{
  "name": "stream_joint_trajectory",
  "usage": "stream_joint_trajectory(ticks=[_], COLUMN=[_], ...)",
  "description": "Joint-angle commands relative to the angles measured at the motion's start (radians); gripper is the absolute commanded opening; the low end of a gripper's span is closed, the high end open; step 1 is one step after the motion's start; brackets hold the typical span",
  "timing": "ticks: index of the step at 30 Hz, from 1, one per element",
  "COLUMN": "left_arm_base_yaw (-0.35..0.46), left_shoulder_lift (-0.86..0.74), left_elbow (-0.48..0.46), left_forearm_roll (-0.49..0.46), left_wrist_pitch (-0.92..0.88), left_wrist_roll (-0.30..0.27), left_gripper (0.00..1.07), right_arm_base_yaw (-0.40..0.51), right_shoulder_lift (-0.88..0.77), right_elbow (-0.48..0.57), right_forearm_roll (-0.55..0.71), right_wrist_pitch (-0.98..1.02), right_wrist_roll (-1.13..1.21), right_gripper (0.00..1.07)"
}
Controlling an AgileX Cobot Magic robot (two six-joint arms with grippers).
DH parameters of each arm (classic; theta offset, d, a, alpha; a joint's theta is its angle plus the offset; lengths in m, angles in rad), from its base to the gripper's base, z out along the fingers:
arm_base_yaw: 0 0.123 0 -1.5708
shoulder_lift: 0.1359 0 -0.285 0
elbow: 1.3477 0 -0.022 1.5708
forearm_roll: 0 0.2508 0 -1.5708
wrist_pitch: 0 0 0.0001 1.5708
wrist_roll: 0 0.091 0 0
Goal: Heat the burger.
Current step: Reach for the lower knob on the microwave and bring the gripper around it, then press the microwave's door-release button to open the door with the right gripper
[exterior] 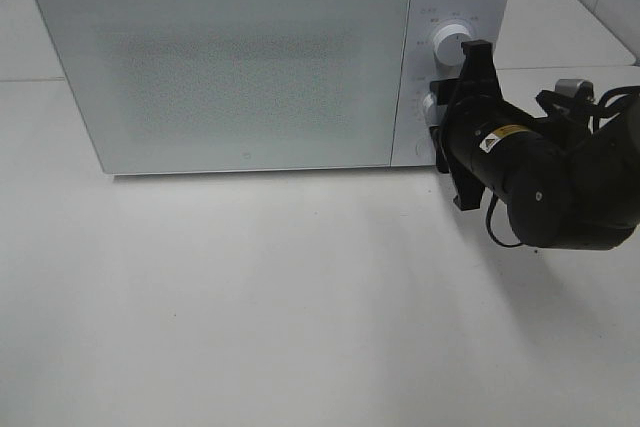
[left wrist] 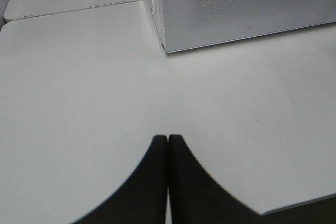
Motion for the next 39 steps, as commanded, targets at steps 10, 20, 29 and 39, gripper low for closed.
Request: stream_joint_trajectory(ticks=[10,20,29,39], left_arm_base_yaw=[0.001,0.001,0.001,0.001], left_shoulder_lift=[-0.020,-0.020,-0.020,-0.020], left_elbow=[0.002,0.002,0.002,0.002], left_forearm_roll=[-0.003,-0.003,-0.003,-0.003], left_wrist_pitch=[-0.014,-0.014,-0.014,-0.014], left_wrist_roll=[0.001,0.001,0.001,0.001], left_gripper=[0.00,0.00,0.00,0.00], right_arm_base_yaw=[-0.007,-0.007,-0.007,-0.007], right_shoulder_lift=[-0.089,-0.256,-0.373,-0.379], right_elbow=[-0.031,-0.033,-0.051,-0.226], right_forearm_roll=[-0.164,-0.221,-0.374,-0.447], right_wrist_pitch=[0.200,0.554,0.907,1.506], right_wrist_roll=[-0.196,-0.843,-1.063,-1.196], right_gripper=[0.66,0.66,0.66,0.66])
